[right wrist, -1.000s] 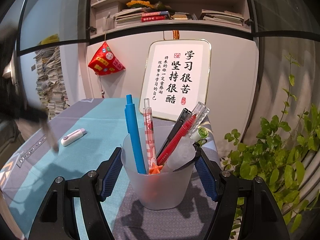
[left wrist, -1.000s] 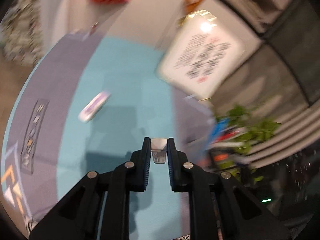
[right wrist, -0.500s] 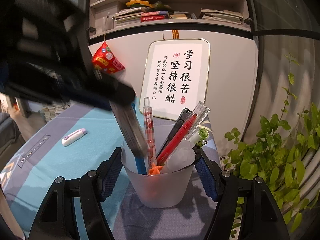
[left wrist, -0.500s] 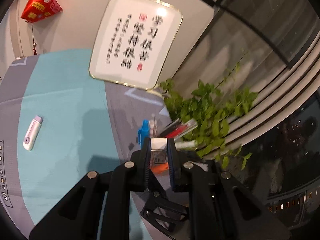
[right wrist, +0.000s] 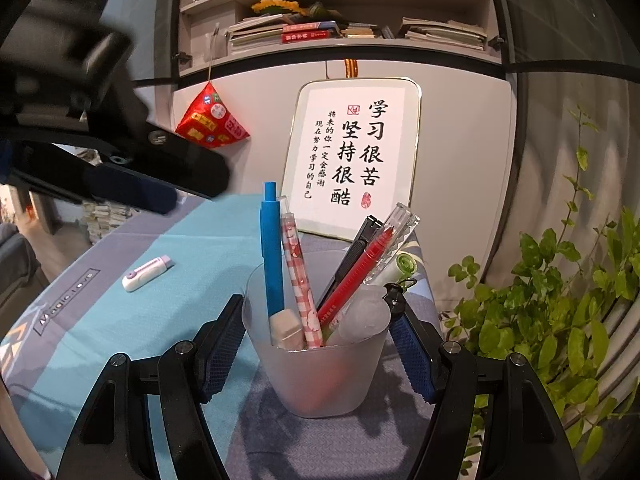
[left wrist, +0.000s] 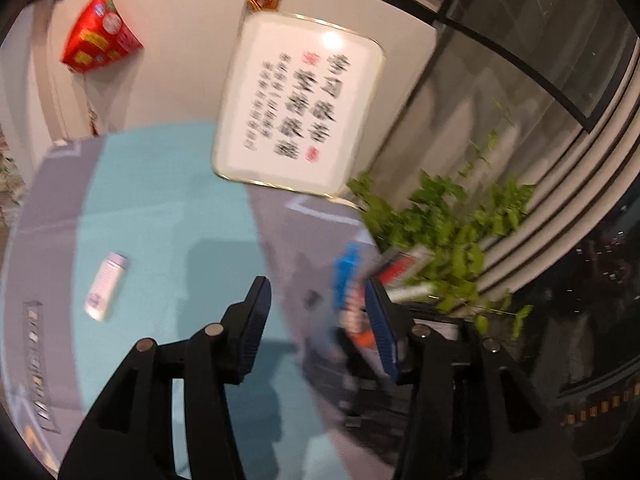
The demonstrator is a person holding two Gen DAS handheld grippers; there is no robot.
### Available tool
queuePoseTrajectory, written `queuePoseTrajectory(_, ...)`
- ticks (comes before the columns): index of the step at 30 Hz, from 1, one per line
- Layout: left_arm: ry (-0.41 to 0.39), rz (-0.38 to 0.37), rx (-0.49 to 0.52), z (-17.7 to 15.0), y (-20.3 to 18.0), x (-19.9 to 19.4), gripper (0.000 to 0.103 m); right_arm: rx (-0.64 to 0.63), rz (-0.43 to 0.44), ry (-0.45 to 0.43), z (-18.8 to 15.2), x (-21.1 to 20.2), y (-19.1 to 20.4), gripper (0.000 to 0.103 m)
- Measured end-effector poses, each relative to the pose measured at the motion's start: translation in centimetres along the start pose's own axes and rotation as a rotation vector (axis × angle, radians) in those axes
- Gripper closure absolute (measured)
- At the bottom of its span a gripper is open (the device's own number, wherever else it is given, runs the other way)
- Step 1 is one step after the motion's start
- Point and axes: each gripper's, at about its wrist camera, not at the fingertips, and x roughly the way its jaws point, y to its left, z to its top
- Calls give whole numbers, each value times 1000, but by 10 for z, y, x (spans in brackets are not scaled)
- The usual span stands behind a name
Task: Organize stationery
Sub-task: 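Lower the white eraser into the cup and open the left tool, then grasp the white and purple correction tape with the left tool, then lower the correction tape into the cup and open the left tool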
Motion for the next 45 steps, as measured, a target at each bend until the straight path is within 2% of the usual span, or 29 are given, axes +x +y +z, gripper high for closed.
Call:
queuePoseTrajectory(2,-15,48,19,1,19,-1,44,2,3,1,0,-1,-1,31)
queuePoseTrajectory(4,-29,108,35,1,46,3,40,1,3,2,1,-1,-1,31)
queuePoseTrajectory(7,-29,215,47,3,90,14,40,1,3,3,1,-1,-1,31)
queuePoseTrajectory(9,4,253,51,6,116,25,40,0,2,3,1,-1,-1,31)
queuePoseTrajectory(13,97,262,51,8,156,48,39,1,1,8,2,0,-2,31)
queuePoseTrajectory(15,127,261,91,7,161,61,39,0,-3,12,3,1,-1,31)
queuePoseTrajectory(18,161,303,145,5,164,81,40,1,-8,14,3,1,0,31)
queuePoseTrajectory(21,202,295,167,3,167,98,41,3,-9,21,4,1,-1,31)
queuePoseTrajectory(22,209,298,166,2,168,103,48,3,-10,23,4,1,-1,31)
queuePoseTrajectory(23,224,295,167,1,170,108,66,4,-10,25,5,1,-1,31)
queuePoseTrajectory(24,222,275,157,1,171,108,70,5,-12,26,5,2,0,31)
queuePoseTrajectory(25,224,260,144,2,172,108,79,5,-13,26,5,2,0,31)
queuePoseTrajectory(29,206,266,120,0,174,100,80,4,-18,30,6,2,1,31)
queuePoseTrajectory(33,124,191,103,3,154,63,81,3,-17,30,6,2,1,31)
queuePoseTrajectory(37,15,113,145,10,111,18,81,5,-17,29,6,2,1,31)
queuePoseTrajectory(41,-76,-13,210,11,60,-20,81,11,-18,25,6,2,0,31)
queuePoseTrajectory(45,-106,-157,262,16,12,-41,81,11,-17,25,5,2,0,31)
